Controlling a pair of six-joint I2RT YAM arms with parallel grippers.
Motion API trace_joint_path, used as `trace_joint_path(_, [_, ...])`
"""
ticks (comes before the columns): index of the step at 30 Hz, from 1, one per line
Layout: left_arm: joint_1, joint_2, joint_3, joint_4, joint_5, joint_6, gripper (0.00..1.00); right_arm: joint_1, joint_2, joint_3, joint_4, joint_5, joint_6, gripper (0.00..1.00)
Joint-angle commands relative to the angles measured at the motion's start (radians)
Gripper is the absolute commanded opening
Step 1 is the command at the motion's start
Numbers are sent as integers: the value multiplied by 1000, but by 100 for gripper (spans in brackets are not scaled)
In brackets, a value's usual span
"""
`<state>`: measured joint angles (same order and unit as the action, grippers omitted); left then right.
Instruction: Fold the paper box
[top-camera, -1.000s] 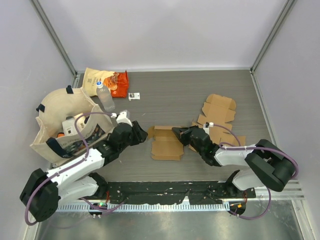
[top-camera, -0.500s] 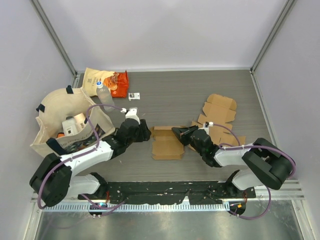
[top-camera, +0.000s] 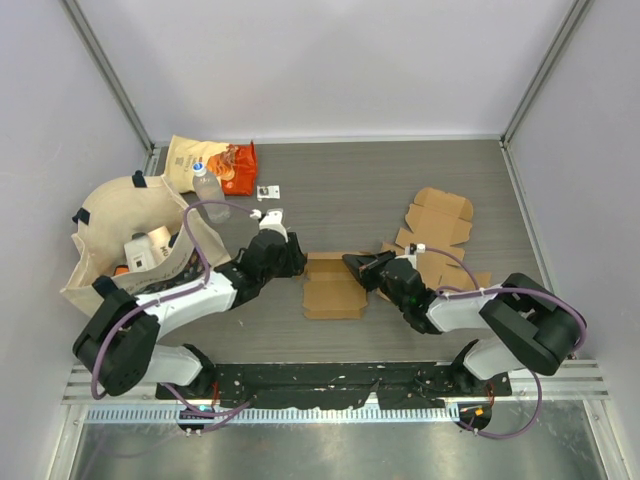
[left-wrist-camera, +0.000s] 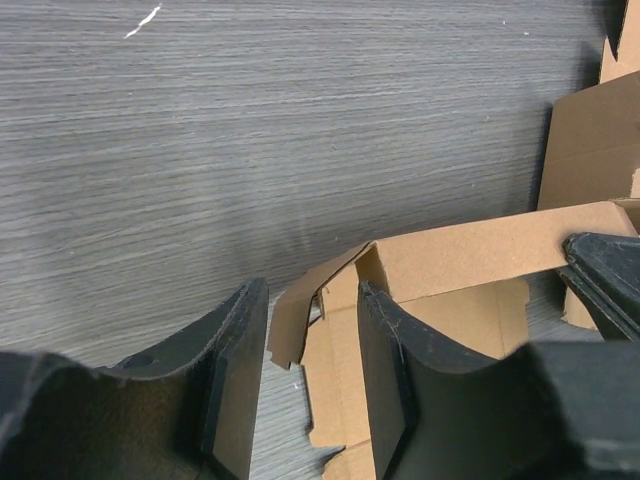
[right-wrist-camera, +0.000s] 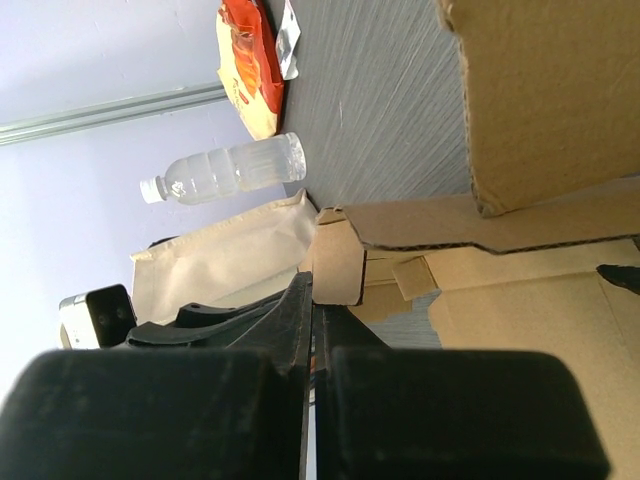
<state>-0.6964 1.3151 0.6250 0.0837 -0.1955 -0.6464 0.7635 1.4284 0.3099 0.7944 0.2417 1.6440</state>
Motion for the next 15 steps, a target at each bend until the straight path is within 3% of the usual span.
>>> trace_joint_path(1, [-15, 48, 53, 73, 36, -7, 42, -4, 23, -8, 66, 7, -6, 1])
trace_joint_path(15, [-20, -47, -45, 76, 37, 21, 36, -1, 26, -65, 111, 7, -23, 1])
